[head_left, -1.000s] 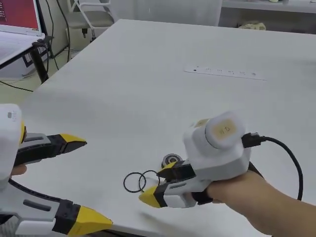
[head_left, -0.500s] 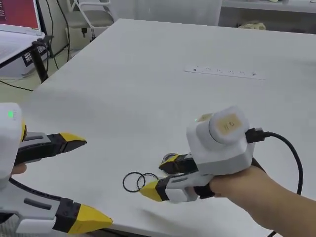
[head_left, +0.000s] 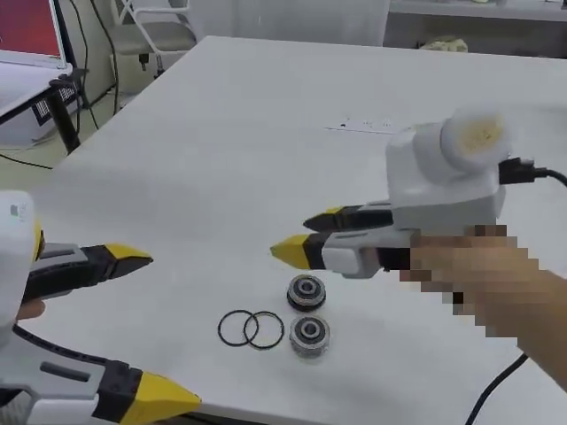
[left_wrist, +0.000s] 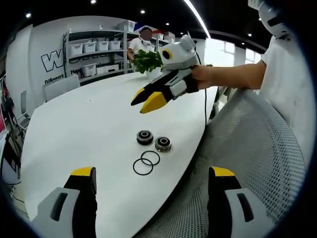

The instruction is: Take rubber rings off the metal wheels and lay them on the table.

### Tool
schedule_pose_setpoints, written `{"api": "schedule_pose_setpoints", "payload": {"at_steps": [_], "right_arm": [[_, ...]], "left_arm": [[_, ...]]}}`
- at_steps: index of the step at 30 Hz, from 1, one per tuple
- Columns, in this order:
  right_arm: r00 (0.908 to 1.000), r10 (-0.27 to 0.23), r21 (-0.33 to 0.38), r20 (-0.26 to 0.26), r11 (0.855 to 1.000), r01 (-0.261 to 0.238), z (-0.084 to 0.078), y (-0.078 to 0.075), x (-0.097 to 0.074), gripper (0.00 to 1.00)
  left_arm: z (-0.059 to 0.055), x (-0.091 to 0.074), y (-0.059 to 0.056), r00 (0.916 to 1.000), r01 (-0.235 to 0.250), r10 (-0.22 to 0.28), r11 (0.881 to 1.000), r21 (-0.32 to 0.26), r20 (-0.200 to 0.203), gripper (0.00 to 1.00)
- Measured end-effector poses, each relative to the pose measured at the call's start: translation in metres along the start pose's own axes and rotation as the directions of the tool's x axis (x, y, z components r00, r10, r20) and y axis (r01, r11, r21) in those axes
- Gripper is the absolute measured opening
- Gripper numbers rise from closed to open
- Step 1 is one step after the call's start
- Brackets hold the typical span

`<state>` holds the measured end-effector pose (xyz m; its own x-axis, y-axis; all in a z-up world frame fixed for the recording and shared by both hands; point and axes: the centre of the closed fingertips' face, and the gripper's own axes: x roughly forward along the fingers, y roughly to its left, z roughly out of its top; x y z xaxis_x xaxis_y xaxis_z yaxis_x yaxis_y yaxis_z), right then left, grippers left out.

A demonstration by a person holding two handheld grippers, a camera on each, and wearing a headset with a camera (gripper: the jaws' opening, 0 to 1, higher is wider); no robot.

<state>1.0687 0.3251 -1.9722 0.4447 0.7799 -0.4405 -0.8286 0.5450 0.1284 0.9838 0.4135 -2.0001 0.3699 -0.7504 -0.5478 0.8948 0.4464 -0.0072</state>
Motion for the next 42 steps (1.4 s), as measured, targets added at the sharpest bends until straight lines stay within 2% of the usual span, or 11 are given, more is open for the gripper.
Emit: {"api": "schedule_pose_setpoints", "payload": {"at_steps": [5,9,13,16,18,20,21,24,30,36,42], "right_arm": [[0.9991,-0.016,-0.031,0.038,0.999,0.018,0.015,-0.007,-0.004,0.35],[0.9996,-0.007,-0.061,0.027,0.998,0.008,0.018,-0.011,-0.006,0.35],[0.9992,0.039,-0.122,-0.005,0.992,-0.040,0.011,-0.005,-0.004,0.36],[0.9983,0.058,-0.100,0.005,0.993,-0.057,-0.001,-0.004,-0.003,0.34],[0.9947,0.103,-0.082,0.001,0.991,-0.102,-0.013,0.003,-0.003,0.30],[0.9920,0.118,-0.118,-0.044,0.985,-0.123,-0.025,0.003,-0.003,0.29],[0.9930,0.110,-0.128,-0.043,0.985,-0.114,-0.027,0.001,-0.003,0.29],[0.9921,0.111,-0.113,-0.058,0.987,-0.117,-0.035,-0.007,-0.006,0.29],[0.9929,0.085,-0.112,-0.083,0.989,-0.094,-0.049,-0.019,-0.011,0.31],[0.9898,0.078,-0.122,-0.119,0.988,-0.093,-0.068,-0.023,-0.005,0.27],[0.9789,0.097,-0.110,-0.180,0.987,-0.118,-0.087,-0.019,0.000,0.27]], "left_arm": [[-0.001,0.000,0.000,1.0000,0.000,0.000,1.000,0.003,-0.005,0.91],[0.000,-0.001,0.000,1.0000,-0.002,0.002,1.000,-0.004,0.002,0.91],[0.000,0.000,-0.002,1.0000,0.009,-0.009,1.000,0.001,-0.003,0.92],[0.008,0.001,-0.005,0.9997,0.021,-0.021,0.999,0.039,0.013,0.94],[0.011,0.000,-0.002,0.9999,0.007,-0.008,0.999,0.049,0.015,0.94],[0.019,-0.001,0.002,0.9996,0.001,-0.002,0.999,0.054,0.028,0.94],[0.030,-0.002,0.003,0.9984,0.009,-0.013,0.998,0.058,0.055,0.94],[0.049,-0.001,0.005,0.9967,0.015,-0.022,0.997,0.082,0.079,0.93],[0.070,0.010,0.003,0.9956,0.045,-0.058,0.986,0.161,0.074,0.91],[0.090,0.029,0.015,0.9961,0.055,-0.070,0.967,0.247,0.053,0.91],[0.112,0.050,0.021,0.9909,0.083,-0.109,0.956,0.281,0.079,0.84]]}}
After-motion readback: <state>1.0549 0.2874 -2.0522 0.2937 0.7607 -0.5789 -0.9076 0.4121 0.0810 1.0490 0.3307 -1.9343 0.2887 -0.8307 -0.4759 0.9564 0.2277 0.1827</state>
